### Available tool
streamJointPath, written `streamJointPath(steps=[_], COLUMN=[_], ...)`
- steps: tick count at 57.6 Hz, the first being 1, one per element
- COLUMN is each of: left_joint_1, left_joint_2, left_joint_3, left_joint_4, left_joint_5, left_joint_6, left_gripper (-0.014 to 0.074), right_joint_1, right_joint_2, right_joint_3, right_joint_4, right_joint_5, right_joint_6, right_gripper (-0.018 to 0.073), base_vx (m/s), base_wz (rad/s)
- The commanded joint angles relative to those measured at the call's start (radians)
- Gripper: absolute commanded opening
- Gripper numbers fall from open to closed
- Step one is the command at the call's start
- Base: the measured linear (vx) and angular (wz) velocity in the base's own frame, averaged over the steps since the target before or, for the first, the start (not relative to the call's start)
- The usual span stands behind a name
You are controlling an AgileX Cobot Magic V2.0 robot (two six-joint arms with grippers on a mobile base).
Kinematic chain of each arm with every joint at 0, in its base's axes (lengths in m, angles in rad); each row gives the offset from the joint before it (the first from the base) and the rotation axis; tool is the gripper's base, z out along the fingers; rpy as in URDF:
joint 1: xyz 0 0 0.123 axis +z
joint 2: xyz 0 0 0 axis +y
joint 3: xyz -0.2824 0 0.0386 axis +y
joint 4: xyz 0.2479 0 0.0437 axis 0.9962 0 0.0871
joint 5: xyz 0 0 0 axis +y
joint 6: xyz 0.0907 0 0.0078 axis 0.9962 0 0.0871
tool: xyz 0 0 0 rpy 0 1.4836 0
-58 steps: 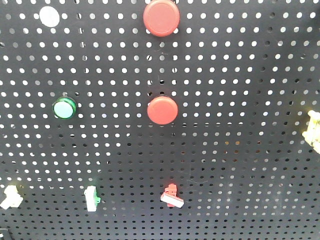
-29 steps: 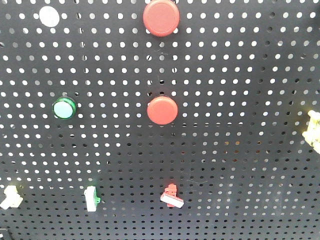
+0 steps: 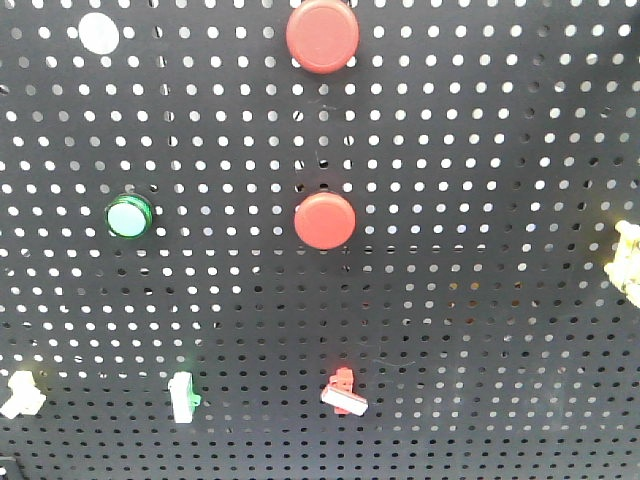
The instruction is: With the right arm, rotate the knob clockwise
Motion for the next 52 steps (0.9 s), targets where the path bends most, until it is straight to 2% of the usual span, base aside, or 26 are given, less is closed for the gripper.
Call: streamJointPath(steps=[1,21,26,30,35,43,52], left_joint_1=[0.002,0.002,0.002,0.002,0.002,0.002,0.002], left_joint_2=[0.0,0.0,0.0,0.0,0.0,0.0,0.0], left_joint_3=[0.013,0.013,0.013,0.013,0.013,0.013,0.013], left_joint_4=[-0.008,-0.008,-0.008,-0.008,-0.008,-0.008,-0.008], left_joint_5=[-0.082,-0.082,-0.082,-0.082,-0.082,-0.082,-0.082], left_joint_6=[-0.01,-0.01,-0.01,-0.01,-0.01,-0.01,-0.01], left_gripper=[-0.0006,-0.0006,-0.0006,-0.0006,-0.0006,-0.0006,-0.0006], right_joint_1=[0.0,0.0,0.0,0.0,0.0,0.0,0.0], right_joint_2=[0.002,0.005,0.011,0.014,0.017,0.025,0.026], right_joint_3=[-0.029,-0.028,-0.028,-0.028,-0.028,-0.028,-0.028], right_joint_4=[-0.008,-0.032,-0.052,-0.074,-0.109,-0.131,-0.127], right_joint_5=[-0.075,-0.071,-0.071,-0.071,-0.07,-0.069,-0.069], right_joint_6=[0.0,0.039,0.064,0.094,0.147,0.241,0.479], right_gripper=[0.0193,0.0188,0.0148,0.0078,-0.0016,-0.0011,-0.0009], base_vx=[0.0,0.0,0.0,0.0,0.0,0.0,0.0], base_wz=[0.0,0.0,0.0,0.0,0.0,0.0,0.0])
